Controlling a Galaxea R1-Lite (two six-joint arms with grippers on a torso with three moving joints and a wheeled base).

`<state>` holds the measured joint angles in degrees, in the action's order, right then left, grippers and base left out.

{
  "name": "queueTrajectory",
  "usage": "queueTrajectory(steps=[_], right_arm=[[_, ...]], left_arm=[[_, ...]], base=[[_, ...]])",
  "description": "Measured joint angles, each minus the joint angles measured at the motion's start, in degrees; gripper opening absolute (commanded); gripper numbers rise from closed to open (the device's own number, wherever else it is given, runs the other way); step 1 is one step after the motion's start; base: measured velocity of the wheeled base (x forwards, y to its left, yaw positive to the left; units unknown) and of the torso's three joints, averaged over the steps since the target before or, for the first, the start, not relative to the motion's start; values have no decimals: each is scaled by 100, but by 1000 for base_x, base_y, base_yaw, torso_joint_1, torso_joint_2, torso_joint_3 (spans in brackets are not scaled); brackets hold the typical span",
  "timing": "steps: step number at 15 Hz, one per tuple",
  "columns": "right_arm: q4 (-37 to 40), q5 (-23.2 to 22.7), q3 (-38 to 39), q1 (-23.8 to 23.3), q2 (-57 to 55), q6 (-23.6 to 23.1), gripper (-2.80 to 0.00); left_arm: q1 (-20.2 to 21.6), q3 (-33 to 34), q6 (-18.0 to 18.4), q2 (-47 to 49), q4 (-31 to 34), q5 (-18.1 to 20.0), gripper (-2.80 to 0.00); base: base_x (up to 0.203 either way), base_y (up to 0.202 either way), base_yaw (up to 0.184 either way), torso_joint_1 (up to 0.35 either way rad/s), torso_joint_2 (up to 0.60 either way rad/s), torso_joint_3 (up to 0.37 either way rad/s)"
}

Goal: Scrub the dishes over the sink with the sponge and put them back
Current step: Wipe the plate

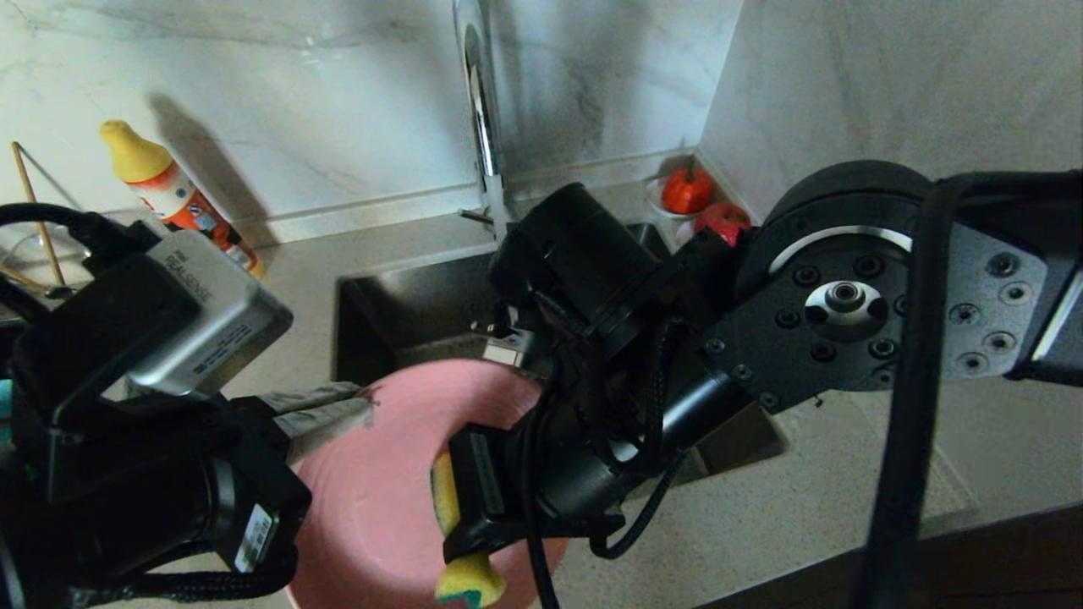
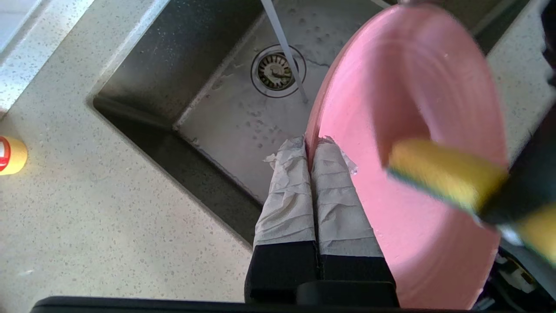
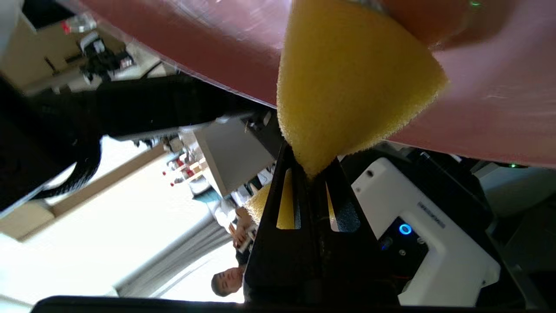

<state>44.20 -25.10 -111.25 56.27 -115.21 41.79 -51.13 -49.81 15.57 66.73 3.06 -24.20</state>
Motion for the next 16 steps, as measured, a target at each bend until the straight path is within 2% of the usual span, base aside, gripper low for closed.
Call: queueTrajectory(steps=[10,16], right_arm=[[21,9,1,-510,124,-78,-280],[-233,27,-11,-616,207,-258,-280]], left_arm=[[6,94,-13,-152,-1,9,-280],[-6,257,26,-188,-4,27,-280]], base=[[0,0,0,0,0,0],[0,0,0,0,0,0]])
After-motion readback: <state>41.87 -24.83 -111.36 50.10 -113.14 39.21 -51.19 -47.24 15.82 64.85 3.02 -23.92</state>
